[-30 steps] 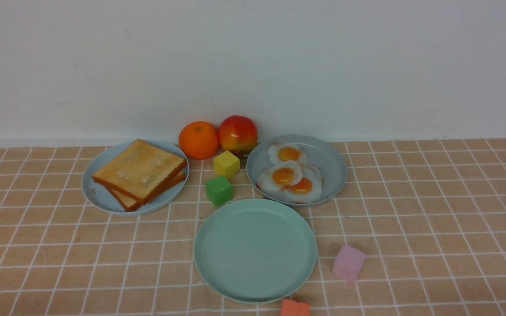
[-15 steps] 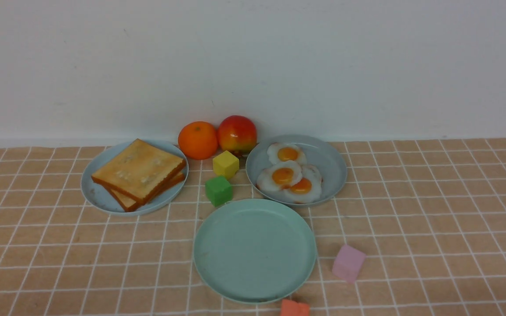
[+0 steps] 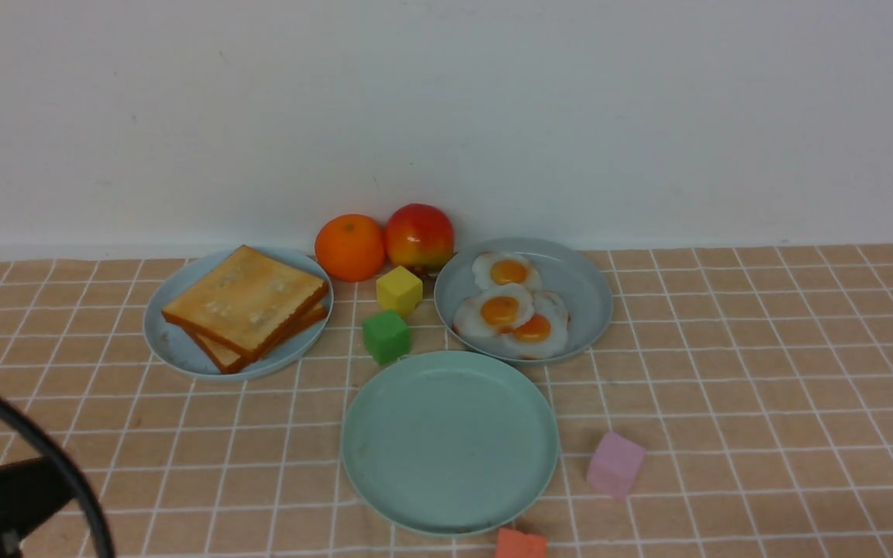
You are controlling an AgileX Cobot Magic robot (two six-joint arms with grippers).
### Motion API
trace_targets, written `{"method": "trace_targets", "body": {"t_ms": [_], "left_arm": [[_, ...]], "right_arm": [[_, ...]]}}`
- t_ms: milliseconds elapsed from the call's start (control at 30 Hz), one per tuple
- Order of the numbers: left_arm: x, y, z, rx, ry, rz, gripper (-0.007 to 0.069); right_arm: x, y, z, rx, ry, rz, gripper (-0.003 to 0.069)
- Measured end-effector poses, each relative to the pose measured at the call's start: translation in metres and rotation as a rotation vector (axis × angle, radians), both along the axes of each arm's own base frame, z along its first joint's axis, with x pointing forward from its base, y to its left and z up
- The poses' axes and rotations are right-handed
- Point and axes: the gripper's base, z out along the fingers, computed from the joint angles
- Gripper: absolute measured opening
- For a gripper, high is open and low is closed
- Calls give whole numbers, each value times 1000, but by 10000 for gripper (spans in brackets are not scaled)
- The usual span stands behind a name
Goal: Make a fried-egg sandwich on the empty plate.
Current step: Use the left arm to grab a slice of bread
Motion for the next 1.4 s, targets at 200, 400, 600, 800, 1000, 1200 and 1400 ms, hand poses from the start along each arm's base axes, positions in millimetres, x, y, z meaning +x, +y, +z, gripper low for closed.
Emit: {"method": "trace_targets", "body": {"t_ms": [200, 400, 600, 800, 1000, 1200, 1400], "left_arm": [[36, -23, 13, 116, 195, -187, -13], [91, -32, -6, 189, 222, -167, -13], [146, -44, -22, 292, 243, -200, -13], [211, -68, -29, 422, 262, -250, -13], [268, -66, -46, 552, 274, -190, 4], [305, -67, -78, 722, 251, -223, 182], [321, -67, -107, 818, 255, -263, 407]], "right_arm": [[3, 4, 15, 532, -106, -55, 239], [2, 5, 26, 724, -135, -62, 239], [-10, 22, 83, 553, 36, 122, 239], [9, 24, 162, 140, 382, 210, 239], [28, 29, 178, 39, 484, 279, 239], [31, 32, 180, 39, 463, 306, 239], [31, 32, 180, 42, 461, 307, 239]]}}
